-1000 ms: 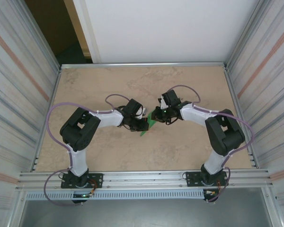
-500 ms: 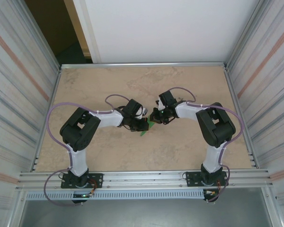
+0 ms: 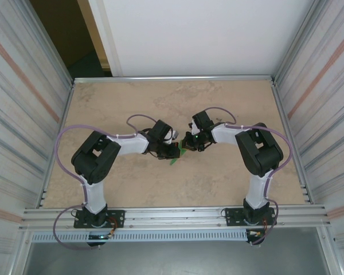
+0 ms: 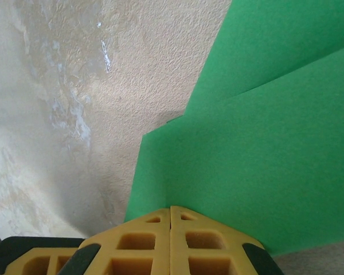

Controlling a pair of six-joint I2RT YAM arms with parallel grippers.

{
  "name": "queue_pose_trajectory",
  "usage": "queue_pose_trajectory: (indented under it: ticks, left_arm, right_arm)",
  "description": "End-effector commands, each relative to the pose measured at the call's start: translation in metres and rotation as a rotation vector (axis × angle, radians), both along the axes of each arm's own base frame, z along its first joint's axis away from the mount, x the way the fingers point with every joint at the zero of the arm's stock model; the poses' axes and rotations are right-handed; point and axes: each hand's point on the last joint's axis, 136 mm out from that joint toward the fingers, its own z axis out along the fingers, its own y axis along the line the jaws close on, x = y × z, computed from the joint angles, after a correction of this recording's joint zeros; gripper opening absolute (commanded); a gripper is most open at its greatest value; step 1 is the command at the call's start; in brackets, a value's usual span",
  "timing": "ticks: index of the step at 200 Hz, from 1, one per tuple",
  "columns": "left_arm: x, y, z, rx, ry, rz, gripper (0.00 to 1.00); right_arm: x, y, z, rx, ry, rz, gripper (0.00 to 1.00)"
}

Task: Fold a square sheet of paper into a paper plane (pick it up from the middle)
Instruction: Fold the wing for the fifth time at the center of the table.

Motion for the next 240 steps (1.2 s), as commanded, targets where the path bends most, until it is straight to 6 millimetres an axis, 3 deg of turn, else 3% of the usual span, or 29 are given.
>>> queue_pose_trajectory:
  ticks: [1, 106, 185, 240]
  left_arm:
    - [0.004, -0.002, 0.026, -0.061, -0.009, 0.017, 0.07]
    - [0.003, 0.001, -0.004, 0.075, 0.091, 0.003, 0.01]
    - [-0.024, 0.026, -0.027, 0.192, 0.154, 0.014, 0.00]
    - [-0.056, 0.048, -0.035, 0.201, 0.205, 0.023, 0.01]
  right_arm:
    - [-0.013, -0.018, -0.028, -0.073, 0.052, 0.013, 0.06]
    - [-0.015, -0.020, -0.043, -0.084, 0.080, 0.013, 0.04]
    - [-0.020, -0.031, -0.061, -0.157, 0.134, -0.013, 0.02]
    - [-0.023, -0.038, -0.068, -0.186, 0.160, -0.023, 0.02]
